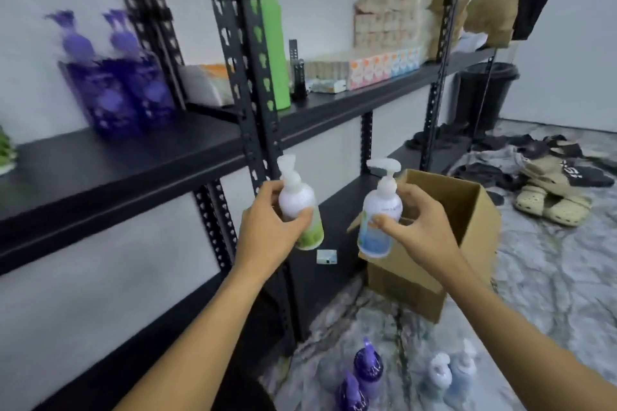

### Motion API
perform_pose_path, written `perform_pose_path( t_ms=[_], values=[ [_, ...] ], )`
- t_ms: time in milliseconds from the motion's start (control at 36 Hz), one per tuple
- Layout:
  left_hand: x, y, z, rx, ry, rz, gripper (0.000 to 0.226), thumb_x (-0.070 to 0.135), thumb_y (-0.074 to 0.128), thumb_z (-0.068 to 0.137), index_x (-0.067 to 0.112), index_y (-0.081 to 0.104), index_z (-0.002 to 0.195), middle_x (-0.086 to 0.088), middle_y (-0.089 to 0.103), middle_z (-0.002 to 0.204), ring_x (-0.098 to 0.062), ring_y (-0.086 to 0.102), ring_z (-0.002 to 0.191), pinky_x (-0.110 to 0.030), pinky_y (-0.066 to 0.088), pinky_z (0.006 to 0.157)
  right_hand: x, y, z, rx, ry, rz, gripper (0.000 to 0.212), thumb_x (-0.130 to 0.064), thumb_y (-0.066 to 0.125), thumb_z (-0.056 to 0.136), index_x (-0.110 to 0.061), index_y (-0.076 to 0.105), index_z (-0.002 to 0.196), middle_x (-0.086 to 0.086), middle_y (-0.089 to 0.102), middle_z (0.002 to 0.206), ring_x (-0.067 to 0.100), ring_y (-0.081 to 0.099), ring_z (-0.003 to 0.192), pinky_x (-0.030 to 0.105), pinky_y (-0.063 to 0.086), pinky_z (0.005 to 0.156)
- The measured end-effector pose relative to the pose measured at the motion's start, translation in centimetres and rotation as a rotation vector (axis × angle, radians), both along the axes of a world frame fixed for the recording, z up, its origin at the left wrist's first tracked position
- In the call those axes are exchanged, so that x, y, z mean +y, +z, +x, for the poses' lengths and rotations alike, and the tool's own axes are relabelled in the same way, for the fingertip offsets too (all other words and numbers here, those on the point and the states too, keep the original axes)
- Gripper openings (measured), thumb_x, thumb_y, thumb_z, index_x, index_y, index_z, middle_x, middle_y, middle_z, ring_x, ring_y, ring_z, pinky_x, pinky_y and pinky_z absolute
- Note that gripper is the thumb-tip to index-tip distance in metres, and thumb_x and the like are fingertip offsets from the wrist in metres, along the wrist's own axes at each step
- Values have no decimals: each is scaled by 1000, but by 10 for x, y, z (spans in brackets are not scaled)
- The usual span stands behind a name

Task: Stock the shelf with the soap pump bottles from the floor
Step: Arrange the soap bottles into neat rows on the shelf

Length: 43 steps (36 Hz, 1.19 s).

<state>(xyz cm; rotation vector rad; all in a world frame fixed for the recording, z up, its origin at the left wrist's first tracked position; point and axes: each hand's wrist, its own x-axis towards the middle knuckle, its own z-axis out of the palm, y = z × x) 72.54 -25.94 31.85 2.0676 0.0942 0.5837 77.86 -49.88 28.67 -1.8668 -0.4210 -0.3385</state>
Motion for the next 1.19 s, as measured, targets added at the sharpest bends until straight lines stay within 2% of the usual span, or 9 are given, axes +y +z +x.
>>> perform_pose_path(
  t_ms=[83,222,417,556,694,750,917,1056,1194],
  values=[
    [24,41,-19,-95,50,-27,42,28,78,81,37,53,113,22,64,102,14,60,85,-7,49,65,34,43,2,-57,68,53,48,-31,81,81,-24,61,124,-13,69,111,3,67,101,22,58,82],
    [67,94,-53,-237,149,-55,42,27,77,82,35,53,116,18,66,108,6,63,90,-11,50,69,97,103,-6,-111,218,141,39,-25,82,80,-28,65,114,-7,73,104,6,70,95,33,58,83],
    [125,142,-102,-396,330,-63,40,26,76,83,38,52,113,14,69,98,2,65,81,-15,52,69,184,166,-35,-163,381,295,35,-16,83,80,-26,64,108,-7,75,92,4,72,81,16,55,66],
    [171,166,-144,-445,454,-43,41,25,74,86,36,50,117,13,65,97,9,61,74,-6,45,59,247,199,-58,-188,492,314,33,-20,82,81,-27,63,106,-6,75,93,1,71,79,12,51,63],
    [215,183,-190,-476,582,-6,40,26,75,85,38,50,115,8,66,98,0,62,74,-15,47,61,310,219,-82,-178,610,310,37,-26,84,78,-24,64,110,-4,77,90,11,74,82,29,58,71],
    [232,187,-210,-480,630,20,41,25,75,85,36,51,116,6,66,98,4,62,73,-10,45,58,335,223,-92,-175,655,301,42,-29,85,77,-22,64,114,-3,77,93,11,74,85,34,60,77],
    [277,197,-271,-480,782,97,40,23,75,85,36,51,114,10,65,94,11,59,71,-3,42,55,408,230,-136,-175,790,291,38,-28,85,77,-26,64,109,-3,77,94,7,73,83,23,59,72],
    [306,201,-316,-479,895,127,41,22,74,85,32,53,118,11,63,95,13,58,73,-2,40,55,465,231,-174,-160,874,280,38,-31,86,73,-30,64,105,-5,76,92,7,73,81,27,58,73],
    [327,197,-351,-460,967,142,41,25,75,84,38,51,115,16,62,95,6,60,79,-7,42,60,510,231,-209,-183,949,226,42,-30,86,75,-25,62,110,-7,73,95,0,69,78,16,56,67]
  ],
)
